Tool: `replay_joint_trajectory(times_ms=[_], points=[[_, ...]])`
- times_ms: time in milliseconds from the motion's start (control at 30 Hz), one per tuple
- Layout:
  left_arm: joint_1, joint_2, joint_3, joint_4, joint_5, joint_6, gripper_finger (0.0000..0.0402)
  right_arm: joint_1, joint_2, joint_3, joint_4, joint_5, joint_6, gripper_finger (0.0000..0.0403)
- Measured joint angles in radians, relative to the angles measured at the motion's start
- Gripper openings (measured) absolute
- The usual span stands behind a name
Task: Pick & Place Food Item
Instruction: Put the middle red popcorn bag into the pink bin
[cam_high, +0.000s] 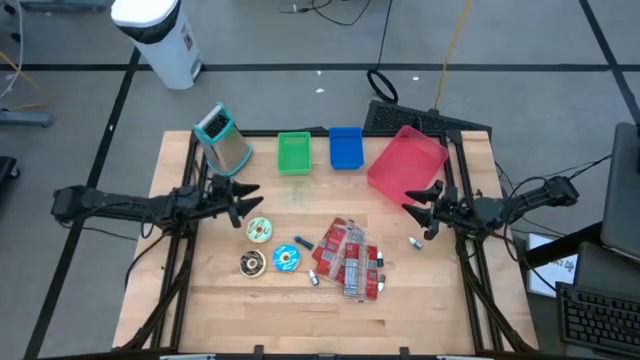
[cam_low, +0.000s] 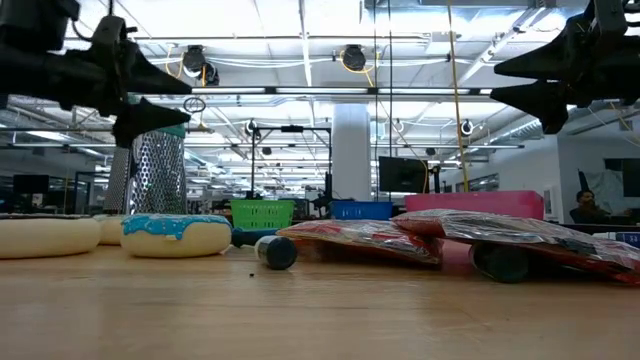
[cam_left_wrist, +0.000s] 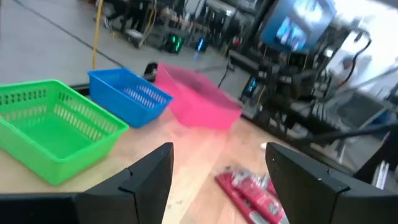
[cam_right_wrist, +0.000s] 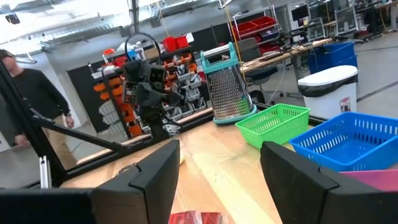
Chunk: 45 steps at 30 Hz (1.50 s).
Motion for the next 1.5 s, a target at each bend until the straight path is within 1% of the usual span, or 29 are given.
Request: replay_joint_trajectory(times_ms=[333, 533, 733, 900, 1000, 1133, 1267, 1333, 1433, 1500], points=[[-0.042, 0.386, 0.248, -0.002, 0.101, 0.127, 0.0257, 0.0, 0.023, 0.0, 0.008, -0.003, 0.001, 0.0212], [-0.044, 0.615, 0.411, -0.035, 0.194, 0.127, 0.0257, 0.0, 0.023, 0.0, 0.008, -0.003, 0.0, 0.0212], [-0.043, 0.837, 0.568, -0.059, 0.216, 0.155, 0.0257, 0.0, 0.023, 0.0, 0.008, -0.003, -0.024, 0.0212], [-0.043, 0.992, 0.652, -0.072, 0.323, 0.153, 0.0257, 0.0, 0.023, 0.0, 0.008, -0.003, -0.023, 0.0212], [-0.044, 1.065, 0.677, -0.082, 0.363, 0.152, 0.0257, 0.0, 0.023, 0.0, 0.008, -0.003, -0.021, 0.0212], [-0.043, 1.133, 0.691, -0.08, 0.364, 0.104, 0.0257, 0.0, 0.023, 0.0, 0.007, -0.003, -0.002, 0.0212], [-0.036, 1.172, 0.691, -0.085, 0.364, 0.046, 0.0257, 0.0, 0.024, 0.0, 0.007, -0.003, 0.0, 0.0212], [-0.035, 1.182, 0.691, -0.089, 0.353, 0.019, 0.0257, 0.0, 0.024, 0.0, 0.007, -0.003, -0.001, 0.0212], [-0.035, 1.207, 0.691, -0.063, 0.304, -0.023, 0.0257, 0.0, 0.024, 0.0, 0.007, -0.003, -0.003, 0.0212], [-0.035, 1.231, 0.692, -0.026, 0.316, -0.075, 0.0257, 0.0, 0.024, 0.0, 0.007, -0.003, -0.003, 0.0212]])
